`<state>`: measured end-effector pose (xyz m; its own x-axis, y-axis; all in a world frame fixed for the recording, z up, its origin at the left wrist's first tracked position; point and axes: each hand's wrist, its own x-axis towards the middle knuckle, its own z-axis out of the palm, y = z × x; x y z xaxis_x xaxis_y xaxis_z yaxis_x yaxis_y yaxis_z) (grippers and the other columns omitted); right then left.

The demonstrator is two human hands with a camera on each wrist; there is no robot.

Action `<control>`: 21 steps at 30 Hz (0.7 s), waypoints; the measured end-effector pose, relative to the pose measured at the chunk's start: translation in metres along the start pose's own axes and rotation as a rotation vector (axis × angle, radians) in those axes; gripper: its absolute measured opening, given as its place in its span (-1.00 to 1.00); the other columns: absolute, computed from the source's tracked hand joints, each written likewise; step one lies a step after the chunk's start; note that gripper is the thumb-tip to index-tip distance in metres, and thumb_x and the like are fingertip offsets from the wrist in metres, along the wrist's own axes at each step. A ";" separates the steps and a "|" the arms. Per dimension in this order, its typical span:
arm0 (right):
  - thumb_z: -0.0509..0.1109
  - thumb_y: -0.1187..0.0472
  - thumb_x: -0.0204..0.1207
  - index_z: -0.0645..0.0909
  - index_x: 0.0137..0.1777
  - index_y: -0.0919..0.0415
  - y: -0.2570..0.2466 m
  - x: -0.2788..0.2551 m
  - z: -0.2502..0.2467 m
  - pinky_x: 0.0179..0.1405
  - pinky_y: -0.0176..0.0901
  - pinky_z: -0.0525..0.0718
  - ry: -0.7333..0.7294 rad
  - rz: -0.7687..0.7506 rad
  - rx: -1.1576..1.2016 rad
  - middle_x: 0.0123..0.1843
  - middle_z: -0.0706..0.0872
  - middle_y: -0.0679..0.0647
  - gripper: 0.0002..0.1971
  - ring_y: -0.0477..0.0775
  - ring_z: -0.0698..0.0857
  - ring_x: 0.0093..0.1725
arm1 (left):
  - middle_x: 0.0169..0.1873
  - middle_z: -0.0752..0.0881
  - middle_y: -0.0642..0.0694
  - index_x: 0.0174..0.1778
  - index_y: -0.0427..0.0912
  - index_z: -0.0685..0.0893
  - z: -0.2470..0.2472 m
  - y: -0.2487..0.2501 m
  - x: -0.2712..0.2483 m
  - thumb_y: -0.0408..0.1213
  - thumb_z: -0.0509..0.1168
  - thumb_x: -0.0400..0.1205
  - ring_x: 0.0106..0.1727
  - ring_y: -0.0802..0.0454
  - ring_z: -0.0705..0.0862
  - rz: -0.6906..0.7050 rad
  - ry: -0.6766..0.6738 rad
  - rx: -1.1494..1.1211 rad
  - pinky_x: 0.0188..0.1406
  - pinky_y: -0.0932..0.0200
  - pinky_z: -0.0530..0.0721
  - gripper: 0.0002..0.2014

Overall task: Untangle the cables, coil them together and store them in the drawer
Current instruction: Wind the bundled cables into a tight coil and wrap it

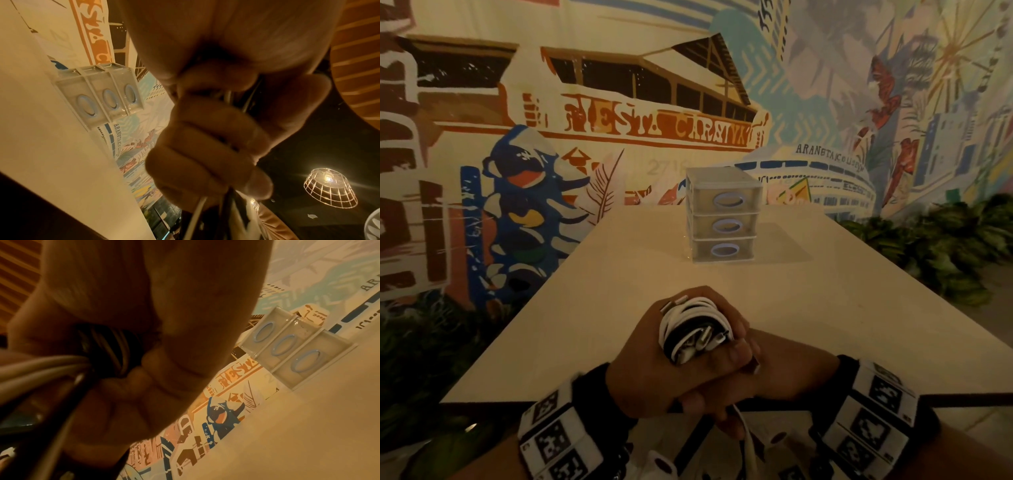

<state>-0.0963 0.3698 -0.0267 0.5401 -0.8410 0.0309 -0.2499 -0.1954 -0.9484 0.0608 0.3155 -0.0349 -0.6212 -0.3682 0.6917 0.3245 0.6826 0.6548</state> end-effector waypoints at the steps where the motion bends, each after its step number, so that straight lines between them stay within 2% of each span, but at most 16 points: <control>1: 0.44 0.48 0.59 0.66 0.05 0.24 0.001 0.001 -0.001 -0.23 -0.26 0.75 -0.004 0.008 0.015 -0.09 0.67 0.56 -0.84 0.22 0.74 -0.10 | -0.19 0.77 -0.11 -0.18 -0.21 0.70 -0.001 -0.001 0.000 -0.27 0.46 0.57 -0.08 -0.12 0.78 -0.012 0.030 0.033 0.06 -0.09 0.73 -0.90; 2: 0.47 0.42 0.58 0.65 0.05 0.33 0.002 0.002 -0.002 -0.21 -0.22 0.73 -0.008 0.028 0.014 -0.06 0.65 0.61 -0.90 0.33 0.68 -0.09 | -0.21 0.75 -0.13 -0.19 -0.21 0.69 -0.002 -0.003 0.001 -0.21 0.46 0.56 -0.10 -0.15 0.77 -0.021 0.059 0.058 0.07 -0.15 0.71 -0.85; 3: 0.50 0.35 0.58 0.63 0.02 0.41 0.004 0.001 -0.004 -0.20 -0.21 0.69 -0.004 0.055 -0.018 -0.08 0.65 0.59 -0.86 0.32 0.65 -0.14 | -0.23 0.72 -0.11 -0.19 -0.19 0.66 -0.004 -0.007 0.001 -0.17 0.46 0.56 -0.12 -0.14 0.75 -0.028 0.082 0.085 0.07 -0.15 0.71 -0.82; 5: 0.51 0.19 0.63 0.61 -0.09 0.46 0.011 -0.001 -0.008 -0.17 -0.23 0.60 -0.012 0.097 -0.137 -0.25 0.66 0.45 -0.71 0.10 0.63 -0.29 | -0.25 0.68 -0.08 -0.18 -0.13 0.62 -0.007 -0.012 0.001 -0.18 0.46 0.55 -0.13 -0.13 0.73 -0.036 0.098 0.130 0.04 -0.14 0.72 -0.84; 7: 0.46 0.00 0.66 0.65 -0.11 0.33 0.018 -0.004 -0.013 -0.14 -0.18 0.62 0.008 0.151 -0.238 -0.36 0.67 0.17 -0.66 -0.07 0.62 -0.36 | -0.24 0.66 -0.04 -0.18 -0.13 0.58 -0.009 -0.017 0.000 -0.29 0.45 0.55 -0.13 -0.13 0.73 -0.045 0.072 0.144 0.05 -0.14 0.73 -0.86; 8: 0.44 -0.09 0.65 0.67 -0.13 0.24 0.023 -0.006 -0.016 -0.09 -0.07 0.70 0.025 0.178 -0.252 -0.34 0.69 0.14 -0.64 -0.07 0.64 -0.35 | -0.25 0.66 0.01 -0.18 -0.12 0.56 -0.009 -0.020 -0.001 -0.34 0.43 0.54 -0.15 -0.04 0.72 -0.037 0.067 0.193 0.03 -0.03 0.73 -0.85; 9: 0.44 -0.16 0.62 0.69 -0.11 0.20 0.026 -0.008 -0.018 0.01 0.09 0.75 0.034 0.194 -0.233 -0.27 0.72 0.25 -0.61 -0.02 0.67 -0.32 | -0.26 0.64 0.05 -0.20 -0.11 0.54 -0.010 -0.023 -0.001 -0.37 0.42 0.53 -0.18 0.05 0.70 -0.037 0.059 0.249 -0.01 0.09 0.72 -0.84; 11: 0.44 -0.22 0.59 0.70 -0.07 0.21 0.032 -0.013 -0.022 0.08 0.25 0.76 0.048 0.220 -0.157 -0.14 0.67 0.53 -0.56 0.12 0.68 -0.29 | -0.29 0.64 -0.01 -0.19 -0.12 0.55 -0.013 -0.025 -0.001 -0.35 0.39 0.50 -0.24 0.08 0.66 -0.083 0.024 0.255 -0.06 0.08 0.71 -0.87; 12: 0.43 -0.22 0.60 0.71 -0.09 0.18 0.035 -0.016 -0.025 0.02 0.24 0.74 0.058 0.231 -0.129 -0.20 0.64 0.53 -0.58 0.16 0.66 -0.31 | -0.29 0.65 -0.01 -0.18 -0.06 0.56 -0.016 -0.025 -0.002 -0.32 0.38 0.50 -0.24 0.08 0.67 -0.109 -0.007 0.268 -0.06 0.04 0.70 -0.88; 14: 0.40 -0.22 0.63 0.71 -0.12 0.11 0.036 -0.021 -0.030 -0.08 0.16 0.65 0.065 0.268 -0.105 -0.35 0.56 0.32 -0.62 0.18 0.59 -0.36 | -0.25 0.69 0.05 -0.14 0.08 0.57 -0.023 -0.026 -0.003 -0.25 0.39 0.49 -0.21 0.10 0.68 -0.129 -0.075 0.395 -0.07 0.03 0.68 -0.84; 15: 0.38 -0.20 0.65 0.71 -0.11 0.11 0.036 -0.023 -0.032 -0.10 0.11 0.63 0.060 0.284 -0.090 -0.38 0.52 0.20 -0.63 0.15 0.55 -0.37 | -0.24 0.69 0.09 -0.12 0.14 0.56 -0.026 -0.028 -0.004 -0.21 0.40 0.48 -0.21 0.12 0.68 -0.116 -0.117 0.478 -0.11 0.09 0.66 -0.83; 17: 0.35 -0.16 0.67 0.72 -0.08 0.15 0.037 -0.025 -0.033 -0.17 -0.02 0.61 0.057 0.300 -0.071 -0.40 0.48 0.04 -0.63 0.06 0.50 -0.41 | -0.28 0.61 0.27 -0.15 0.28 0.48 -0.029 -0.027 -0.004 -0.10 0.38 0.50 -0.26 0.28 0.60 -0.072 -0.210 0.595 -0.17 0.31 0.54 -0.80; 19: 0.31 -0.19 0.68 0.72 -0.07 0.14 0.038 -0.025 -0.033 -0.18 -0.11 0.62 0.070 0.319 -0.140 -0.42 0.53 0.01 -0.60 0.04 0.54 -0.44 | -0.28 0.55 0.33 -0.12 0.33 0.41 -0.031 -0.028 -0.003 -0.01 0.34 0.53 -0.26 0.34 0.55 -0.054 -0.288 0.669 -0.16 0.36 0.49 -0.79; 21: 0.27 -0.26 0.69 0.68 -0.13 0.10 0.042 -0.026 -0.033 -0.13 -0.12 0.65 0.084 0.328 -0.223 -0.43 0.59 0.05 -0.56 0.06 0.60 -0.43 | -0.20 0.61 0.25 -0.03 0.31 0.43 -0.036 -0.027 -0.003 0.08 0.32 0.51 -0.18 0.27 0.58 -0.042 -0.336 0.737 -0.11 0.28 0.55 -0.79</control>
<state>-0.1473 0.3673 -0.0569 0.3374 -0.9135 -0.2271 -0.5711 -0.0069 -0.8208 0.0794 0.2758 -0.0440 -0.8417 -0.2734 0.4656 -0.1841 0.9560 0.2284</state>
